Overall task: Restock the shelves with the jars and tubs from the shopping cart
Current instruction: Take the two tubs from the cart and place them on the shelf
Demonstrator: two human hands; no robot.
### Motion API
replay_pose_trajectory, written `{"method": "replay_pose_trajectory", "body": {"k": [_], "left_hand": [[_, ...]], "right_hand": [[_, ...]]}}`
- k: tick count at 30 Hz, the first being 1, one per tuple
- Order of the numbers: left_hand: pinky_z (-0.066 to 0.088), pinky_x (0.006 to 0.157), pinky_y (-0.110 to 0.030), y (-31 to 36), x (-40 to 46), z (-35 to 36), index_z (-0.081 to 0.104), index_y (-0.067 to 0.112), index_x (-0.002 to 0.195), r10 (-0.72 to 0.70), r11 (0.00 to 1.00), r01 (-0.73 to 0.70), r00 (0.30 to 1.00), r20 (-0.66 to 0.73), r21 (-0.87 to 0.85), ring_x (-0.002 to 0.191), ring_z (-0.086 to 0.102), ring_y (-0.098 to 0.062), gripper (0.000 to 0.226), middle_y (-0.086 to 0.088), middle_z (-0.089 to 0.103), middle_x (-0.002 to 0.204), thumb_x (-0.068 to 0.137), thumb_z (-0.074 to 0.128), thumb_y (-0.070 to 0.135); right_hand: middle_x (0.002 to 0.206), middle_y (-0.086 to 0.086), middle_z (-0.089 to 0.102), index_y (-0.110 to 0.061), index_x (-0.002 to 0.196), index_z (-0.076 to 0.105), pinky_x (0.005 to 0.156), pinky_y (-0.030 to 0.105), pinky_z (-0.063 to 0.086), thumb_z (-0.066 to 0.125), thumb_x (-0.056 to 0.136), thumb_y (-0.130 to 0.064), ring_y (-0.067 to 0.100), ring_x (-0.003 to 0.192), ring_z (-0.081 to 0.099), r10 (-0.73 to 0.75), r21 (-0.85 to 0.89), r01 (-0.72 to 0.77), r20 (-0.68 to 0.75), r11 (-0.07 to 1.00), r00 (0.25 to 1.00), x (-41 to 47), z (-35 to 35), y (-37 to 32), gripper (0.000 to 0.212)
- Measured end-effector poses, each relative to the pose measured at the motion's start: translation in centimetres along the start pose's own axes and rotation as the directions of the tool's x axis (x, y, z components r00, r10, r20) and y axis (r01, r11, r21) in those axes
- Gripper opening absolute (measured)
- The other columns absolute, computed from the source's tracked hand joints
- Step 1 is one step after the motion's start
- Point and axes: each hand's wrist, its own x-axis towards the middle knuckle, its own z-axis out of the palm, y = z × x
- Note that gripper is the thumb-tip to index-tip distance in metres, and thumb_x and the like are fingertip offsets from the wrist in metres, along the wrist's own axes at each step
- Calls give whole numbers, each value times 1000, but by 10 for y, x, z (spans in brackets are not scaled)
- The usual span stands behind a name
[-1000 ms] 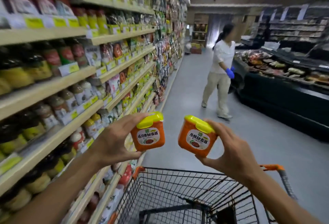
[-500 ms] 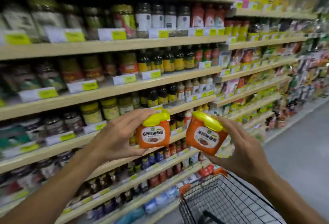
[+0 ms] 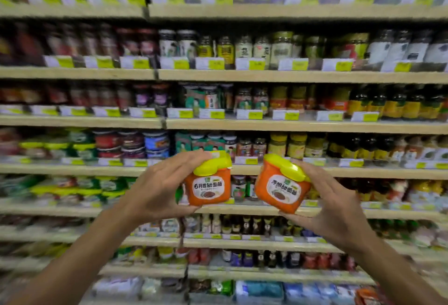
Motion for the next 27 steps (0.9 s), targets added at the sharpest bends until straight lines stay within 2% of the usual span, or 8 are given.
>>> {"method": "replay_pose_trajectory", "body": {"k": [3, 7, 13, 22, 27], "left_hand": [[50, 105, -40, -23, -63, -45, 31, 17, 154, -62, 996, 61, 998, 14, 72, 138, 48, -20, 108, -2, 44, 155, 67, 88, 46], [49, 107, -39, -38, -142, -98, 34, 14, 153, -167, 979, 168, 986, -20, 117, 138, 48, -21, 105, -4, 45, 154, 68, 88, 43], [50, 103, -33, -52, -225, -158, 41, 9, 149, -289, 933, 292, 956, -46, 210, 134, 51, -21, 99, -6, 49, 150, 68, 89, 41], [53, 97, -35, -97, -293, -194, 40, 12, 150, -401, 862, 408, 912, -88, 302, 129, 56, -24, 101, -8, 53, 146, 67, 89, 42], [56, 96, -39, -146, -308, -194, 36, 14, 151, -418, 848, 420, 905, -78, 324, 131, 55, -24, 100, -7, 51, 148, 70, 84, 47]], "right_hand": [[145, 7, 57, -15, 151, 41, 96, 38, 54, 70, 72, -62, 23, 126, 58, -61, 67, 59, 29, 996, 998, 25, 33, -61, 97], [145, 10, 57, -13, 149, 42, 94, 44, 59, 79, 70, -52, 28, 126, 61, -157, 165, 149, 35, 975, 987, 52, 73, -133, 96], [143, 11, 58, -10, 148, 44, 95, 40, 55, 77, 71, -53, 28, 125, 60, -267, 259, 256, 7, 931, 964, 86, 123, -218, 94], [147, 8, 55, -10, 150, 45, 101, 37, 50, 71, 75, -64, 23, 128, 56, -352, 370, 324, 7, 871, 936, 136, 196, -283, 96], [147, 7, 56, -11, 150, 45, 103, 40, 51, 74, 74, -61, 25, 129, 58, -404, 396, 383, -33, 835, 914, 176, 247, -300, 96]]}}
